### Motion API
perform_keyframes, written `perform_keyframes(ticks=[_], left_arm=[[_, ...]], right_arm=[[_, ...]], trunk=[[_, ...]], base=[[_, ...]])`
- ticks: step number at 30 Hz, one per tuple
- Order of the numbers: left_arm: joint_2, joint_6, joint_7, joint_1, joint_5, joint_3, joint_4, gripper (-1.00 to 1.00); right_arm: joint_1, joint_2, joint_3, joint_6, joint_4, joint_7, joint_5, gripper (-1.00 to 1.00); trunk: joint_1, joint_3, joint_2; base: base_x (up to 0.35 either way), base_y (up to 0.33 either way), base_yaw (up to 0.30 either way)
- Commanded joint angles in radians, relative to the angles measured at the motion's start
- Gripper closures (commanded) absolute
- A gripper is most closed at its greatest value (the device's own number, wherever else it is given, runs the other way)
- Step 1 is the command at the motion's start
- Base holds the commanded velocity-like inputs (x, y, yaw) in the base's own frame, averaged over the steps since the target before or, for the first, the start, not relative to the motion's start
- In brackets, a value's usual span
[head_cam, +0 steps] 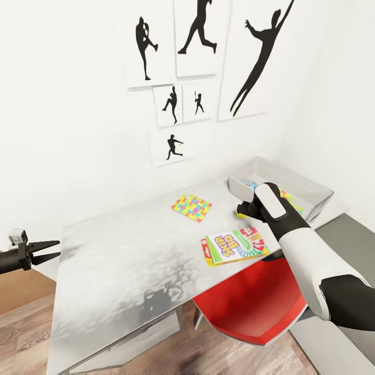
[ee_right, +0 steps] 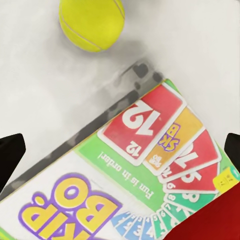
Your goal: Put all the toys in the child's room - the three board games (two on the bed and one on the table), the two jigsaw puzzles on the table, and the tennis ball on the table - inside the toy box on the table in the child's room.
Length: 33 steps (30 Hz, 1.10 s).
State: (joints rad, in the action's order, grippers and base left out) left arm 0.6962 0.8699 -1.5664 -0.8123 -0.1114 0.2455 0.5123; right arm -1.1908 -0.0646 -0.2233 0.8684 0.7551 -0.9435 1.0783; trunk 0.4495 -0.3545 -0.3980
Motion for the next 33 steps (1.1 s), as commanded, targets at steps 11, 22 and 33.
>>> perform_keyframes(ticks=[11, 22, 33], left_arm=[[0.0, 0.011, -0.004, -0.001, 0.001, 0.0, 0.0, -1.0], [0.0, 0.011, -0.004, -0.001, 0.001, 0.0, 0.0, -1.0], [0.0, 0.011, -0.004, -0.001, 0.001, 0.0, 0.0, -1.0]], right_arm=[[-0.001, -0.001, -0.005, 0.003, 0.001, -0.009, 0.008, -1.0], [-0.001, -0.001, -0.005, -0.007, 0.001, -0.009, 0.008, -1.0], [-0.001, -0.001, -0.005, -0.019, 0.0, -0.009, 0.008, -1.0]], trunk=[[0.001, -0.02, -0.002], [0.001, -0.038, -0.002], [0.001, -0.056, -0.002]], base=[[0.0, 0.0, 0.0], [0.0, 0.0, 0.0], [0.0, 0.0, 0.0]])
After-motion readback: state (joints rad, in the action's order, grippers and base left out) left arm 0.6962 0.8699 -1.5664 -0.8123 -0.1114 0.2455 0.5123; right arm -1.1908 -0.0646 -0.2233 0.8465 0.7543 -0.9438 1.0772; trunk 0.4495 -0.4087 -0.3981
